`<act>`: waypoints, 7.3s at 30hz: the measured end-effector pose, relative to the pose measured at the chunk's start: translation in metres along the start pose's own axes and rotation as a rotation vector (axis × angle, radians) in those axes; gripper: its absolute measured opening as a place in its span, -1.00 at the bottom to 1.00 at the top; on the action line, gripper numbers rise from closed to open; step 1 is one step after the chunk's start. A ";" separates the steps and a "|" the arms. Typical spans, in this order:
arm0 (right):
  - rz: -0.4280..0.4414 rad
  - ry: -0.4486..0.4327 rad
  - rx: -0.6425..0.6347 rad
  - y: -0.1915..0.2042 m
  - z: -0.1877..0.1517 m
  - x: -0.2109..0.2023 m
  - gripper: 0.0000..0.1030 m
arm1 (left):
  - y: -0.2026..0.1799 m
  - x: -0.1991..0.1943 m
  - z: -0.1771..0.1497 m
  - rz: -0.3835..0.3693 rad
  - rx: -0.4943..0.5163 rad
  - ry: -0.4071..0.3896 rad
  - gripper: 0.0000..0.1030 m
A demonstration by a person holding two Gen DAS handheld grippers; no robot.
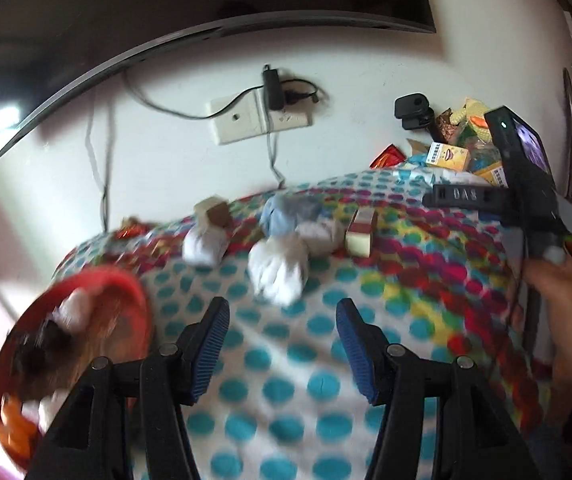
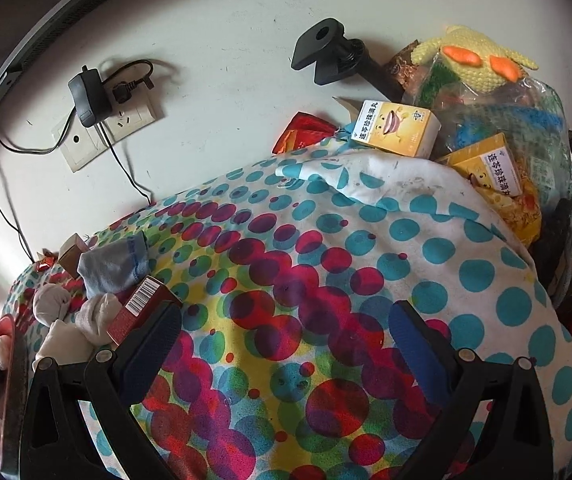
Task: Organize objects
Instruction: 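Grasp the rolled white cloth on the bed with the left tool, then lift the white cloth with the left tool and carry it over the tray, then lower the white cloth into the tray and open the left tool, then withdraw the left tool from the tray, then grasp the red barcode box with the right tool, then lift the red box with the right tool and carry it over the tray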
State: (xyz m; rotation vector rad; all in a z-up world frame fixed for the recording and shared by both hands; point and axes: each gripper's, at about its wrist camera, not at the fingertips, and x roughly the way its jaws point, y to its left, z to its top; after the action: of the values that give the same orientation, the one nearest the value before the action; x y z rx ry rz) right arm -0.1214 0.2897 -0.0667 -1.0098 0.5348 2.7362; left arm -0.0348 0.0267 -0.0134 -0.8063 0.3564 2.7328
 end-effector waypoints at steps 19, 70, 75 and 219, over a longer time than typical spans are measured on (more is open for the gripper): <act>0.068 0.008 0.023 -0.003 0.001 0.000 1.00 | 0.017 0.169 0.035 0.047 -0.156 0.309 0.00; 0.066 0.030 0.008 0.000 0.000 0.006 1.00 | 0.142 0.041 0.039 0.276 -0.316 0.214 -0.38; 0.072 0.027 0.003 0.001 0.000 0.006 1.00 | 0.178 0.037 0.024 0.290 -0.367 0.220 -0.38; -0.084 -0.044 -0.455 0.170 0.027 -0.105 -0.48 | 0.108 -0.127 -0.145 0.090 -0.391 0.052 0.37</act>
State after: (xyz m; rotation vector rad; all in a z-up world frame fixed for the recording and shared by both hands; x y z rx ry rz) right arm -0.1061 0.1399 0.0669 -1.0267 -0.1473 2.8561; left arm 0.1044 -0.1425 -0.0437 -0.9771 -0.1443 2.9137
